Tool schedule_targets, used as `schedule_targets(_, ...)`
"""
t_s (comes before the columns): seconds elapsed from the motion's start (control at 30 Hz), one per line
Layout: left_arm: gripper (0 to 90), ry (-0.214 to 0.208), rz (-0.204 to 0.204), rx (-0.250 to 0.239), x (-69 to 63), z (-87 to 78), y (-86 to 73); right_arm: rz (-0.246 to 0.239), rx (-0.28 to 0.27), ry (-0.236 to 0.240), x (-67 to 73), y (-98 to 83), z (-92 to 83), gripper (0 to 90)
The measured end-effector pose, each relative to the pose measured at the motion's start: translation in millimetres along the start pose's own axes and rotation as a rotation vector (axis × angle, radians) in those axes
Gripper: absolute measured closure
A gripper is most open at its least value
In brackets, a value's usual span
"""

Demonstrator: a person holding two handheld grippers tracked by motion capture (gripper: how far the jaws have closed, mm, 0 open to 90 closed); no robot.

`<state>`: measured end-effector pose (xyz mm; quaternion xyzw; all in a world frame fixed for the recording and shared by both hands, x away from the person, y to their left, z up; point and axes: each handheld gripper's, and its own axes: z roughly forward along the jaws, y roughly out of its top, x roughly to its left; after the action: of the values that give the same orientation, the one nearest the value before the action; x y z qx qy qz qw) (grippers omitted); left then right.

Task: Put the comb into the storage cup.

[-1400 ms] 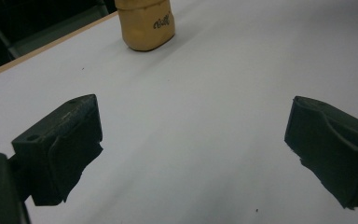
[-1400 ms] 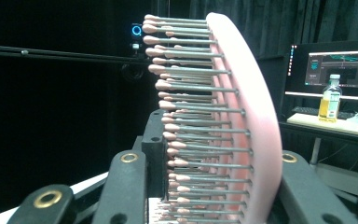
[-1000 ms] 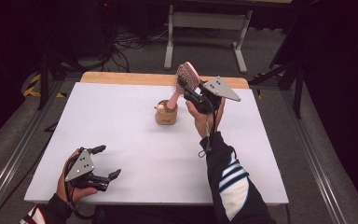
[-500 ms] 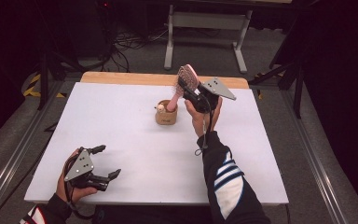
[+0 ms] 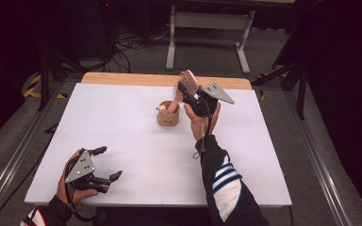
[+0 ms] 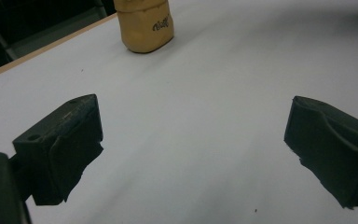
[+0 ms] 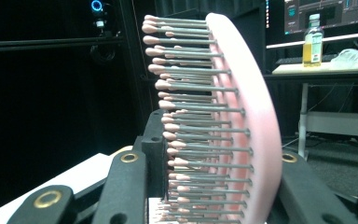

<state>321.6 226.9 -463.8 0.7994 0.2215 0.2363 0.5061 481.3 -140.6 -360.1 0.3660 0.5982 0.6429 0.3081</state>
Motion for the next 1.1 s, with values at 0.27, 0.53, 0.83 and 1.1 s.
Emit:
schedule_targets(0.27, 5.3, -0.001, -0.003, -0.002, 1.0, -1.1, 0.1, 0.022, 0.026, 0.011, 2.5, -13.7, 3.8, 63.7)
schedule_targets(0.53, 5.3, -0.004, -0.001, -0.003, 1.2, -0.8, 0.3, 0.023, 0.05, 0.017, 5.1, -25.6, 4.1, 63.5)
schedule_targets(0.83, 5.3, -0.005, -0.002, -0.003, 2.2, 0.1, -0.2, 0.03, 0.055, 0.021, 1.5, -28.2, 2.4, 62.9)
schedule_targets(1.1, 5.3, -0.008, 0.004, 0.004, 0.7, 1.3, 0.5, 0.05, 0.059, -0.005, -7.1, -31.6, -1.7, 61.6)
